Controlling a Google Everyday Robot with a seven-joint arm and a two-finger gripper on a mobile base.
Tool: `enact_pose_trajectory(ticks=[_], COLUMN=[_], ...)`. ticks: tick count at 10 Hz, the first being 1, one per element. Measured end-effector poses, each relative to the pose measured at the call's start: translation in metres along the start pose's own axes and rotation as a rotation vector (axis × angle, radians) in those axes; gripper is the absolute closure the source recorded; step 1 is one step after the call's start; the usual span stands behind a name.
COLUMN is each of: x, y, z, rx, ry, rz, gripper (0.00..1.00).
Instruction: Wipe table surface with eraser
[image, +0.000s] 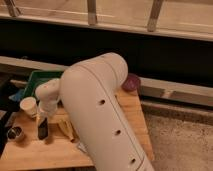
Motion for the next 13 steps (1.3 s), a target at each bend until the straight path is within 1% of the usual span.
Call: enact_pose_trajectory(ticks=[1, 2, 3, 4, 5, 7, 9, 10, 11, 12, 13], x=[-0.006, -0.014, -0.031, -0.047, -0.06, -0.07, -0.059, -0.047, -0.028, -0.019, -0.008], y=[-0.01, -0.015, -0.025, -0.026, -0.018, -0.001, 0.014, 0.026, 0.029, 0.026, 0.017], z=[-0.005, -0.01, -0.015, -0.018, -0.019, -0.018, -0.012, -0.007, -0.003, -0.003, -0.005], rx=[0.017, 0.022, 0.03, 0.033, 0.029, 0.024, 0.016, 0.01, 0.013, 0.019, 0.034], ry=[-0.012, -0.028, -0.049, -0.065, -0.076, -0.079, -0.062, -0.045, -0.022, -0.013, -0.004], rz=[0.008, 0.014, 0.017, 0.002, -0.027, -0.083, -0.111, -0.122, -0.105, -0.091, -0.066], gripper=[1.0, 1.0, 1.0, 1.0, 1.0, 1.0, 1.0, 1.0, 1.0, 1.0, 1.0])
